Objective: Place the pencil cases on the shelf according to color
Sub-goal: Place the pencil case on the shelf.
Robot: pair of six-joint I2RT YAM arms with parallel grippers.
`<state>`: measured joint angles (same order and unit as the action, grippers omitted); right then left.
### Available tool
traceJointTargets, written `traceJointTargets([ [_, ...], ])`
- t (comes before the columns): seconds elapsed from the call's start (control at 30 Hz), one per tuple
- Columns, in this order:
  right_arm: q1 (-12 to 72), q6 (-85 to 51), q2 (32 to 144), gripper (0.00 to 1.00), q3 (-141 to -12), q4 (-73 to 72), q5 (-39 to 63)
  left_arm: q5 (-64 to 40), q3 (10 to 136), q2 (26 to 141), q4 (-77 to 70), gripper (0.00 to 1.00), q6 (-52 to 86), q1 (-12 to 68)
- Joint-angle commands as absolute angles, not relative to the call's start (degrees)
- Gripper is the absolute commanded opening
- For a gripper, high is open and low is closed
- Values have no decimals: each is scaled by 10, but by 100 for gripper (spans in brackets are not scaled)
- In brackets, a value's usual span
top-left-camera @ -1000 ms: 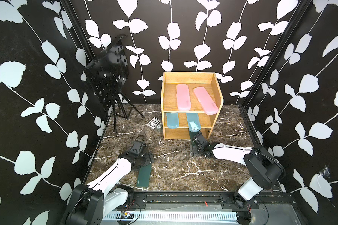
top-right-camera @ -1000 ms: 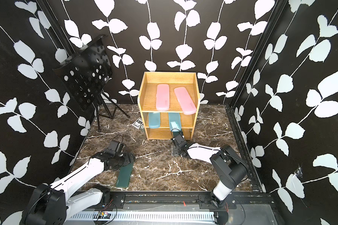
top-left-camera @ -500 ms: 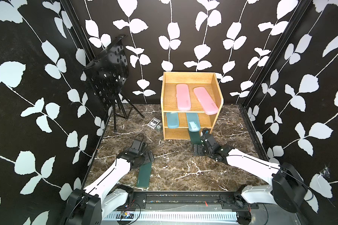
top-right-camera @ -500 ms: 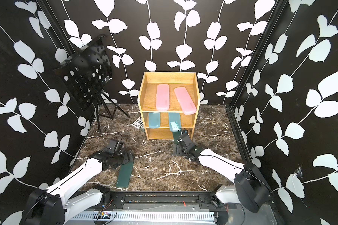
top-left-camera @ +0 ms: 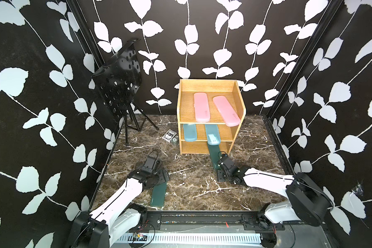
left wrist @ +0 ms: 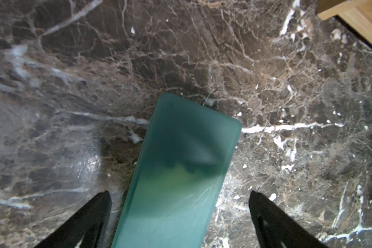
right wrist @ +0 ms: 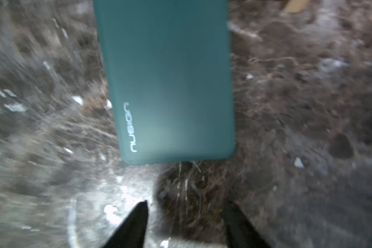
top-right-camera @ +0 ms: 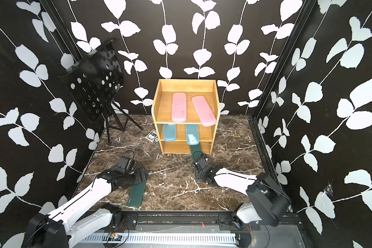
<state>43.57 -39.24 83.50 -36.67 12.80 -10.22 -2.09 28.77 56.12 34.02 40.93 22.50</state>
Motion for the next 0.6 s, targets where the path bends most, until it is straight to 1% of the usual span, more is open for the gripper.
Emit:
traceJointTargets([
  [0.0, 439, -400, 873, 50, -404, 105, -133, -20, 273, 552, 351, 99, 406, 230],
  [0.2, 430, -386, 910, 49, -467, 129, -177, -19, 263, 537, 356, 99, 419, 236],
  [0.33, 418, -371, 907, 51, -491, 132, -181, -21, 251, 532, 349, 99, 423, 237],
  [0.57, 404, -345, 912, 53, -518, 141, -192, -23, 257, 556, 344, 99, 416, 242],
])
